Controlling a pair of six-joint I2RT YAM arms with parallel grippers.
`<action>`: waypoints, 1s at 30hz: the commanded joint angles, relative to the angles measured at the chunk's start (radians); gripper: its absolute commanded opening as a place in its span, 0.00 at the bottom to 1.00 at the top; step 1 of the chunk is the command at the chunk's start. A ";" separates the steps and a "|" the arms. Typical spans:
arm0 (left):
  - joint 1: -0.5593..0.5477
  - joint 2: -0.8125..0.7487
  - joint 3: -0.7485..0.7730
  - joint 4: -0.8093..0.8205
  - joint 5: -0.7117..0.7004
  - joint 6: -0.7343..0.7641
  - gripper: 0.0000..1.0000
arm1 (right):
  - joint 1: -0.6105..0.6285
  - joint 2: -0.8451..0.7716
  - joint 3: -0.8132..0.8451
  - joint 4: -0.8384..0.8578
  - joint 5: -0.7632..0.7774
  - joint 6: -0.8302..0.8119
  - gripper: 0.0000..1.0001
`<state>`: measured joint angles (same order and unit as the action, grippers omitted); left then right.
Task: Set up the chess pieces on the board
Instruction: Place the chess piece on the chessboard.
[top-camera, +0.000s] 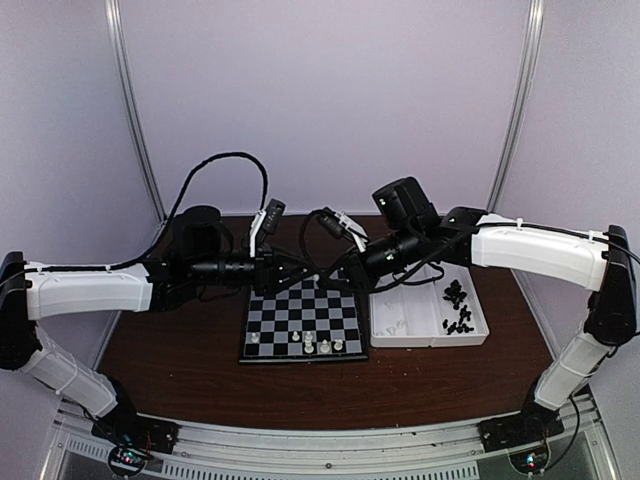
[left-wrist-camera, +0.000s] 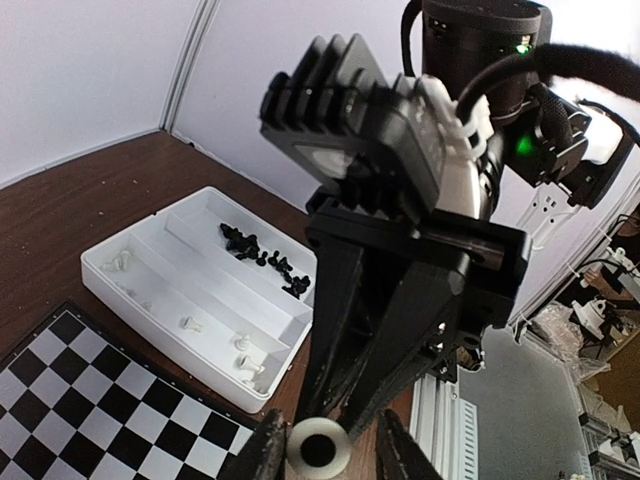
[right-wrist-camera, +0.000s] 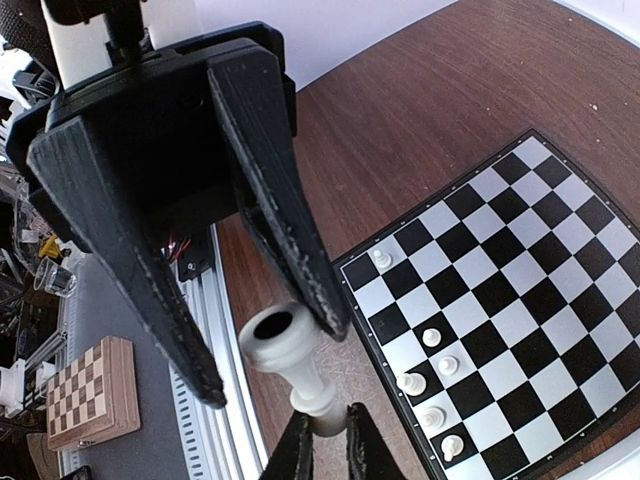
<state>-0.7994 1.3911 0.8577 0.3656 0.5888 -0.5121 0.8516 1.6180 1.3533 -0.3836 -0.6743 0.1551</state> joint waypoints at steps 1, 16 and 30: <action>-0.001 -0.005 0.013 0.056 0.027 0.002 0.24 | 0.004 -0.016 0.020 0.039 -0.017 -0.003 0.15; 0.017 -0.019 0.003 0.104 -0.036 -0.086 0.11 | 0.004 -0.058 -0.034 0.103 0.041 0.020 0.38; 0.035 0.052 0.019 0.485 -0.211 -0.412 0.10 | 0.035 -0.184 -0.321 0.797 0.249 0.421 0.52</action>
<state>-0.7757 1.4059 0.8516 0.6769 0.4316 -0.8196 0.8616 1.4731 1.0668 0.1562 -0.5442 0.4580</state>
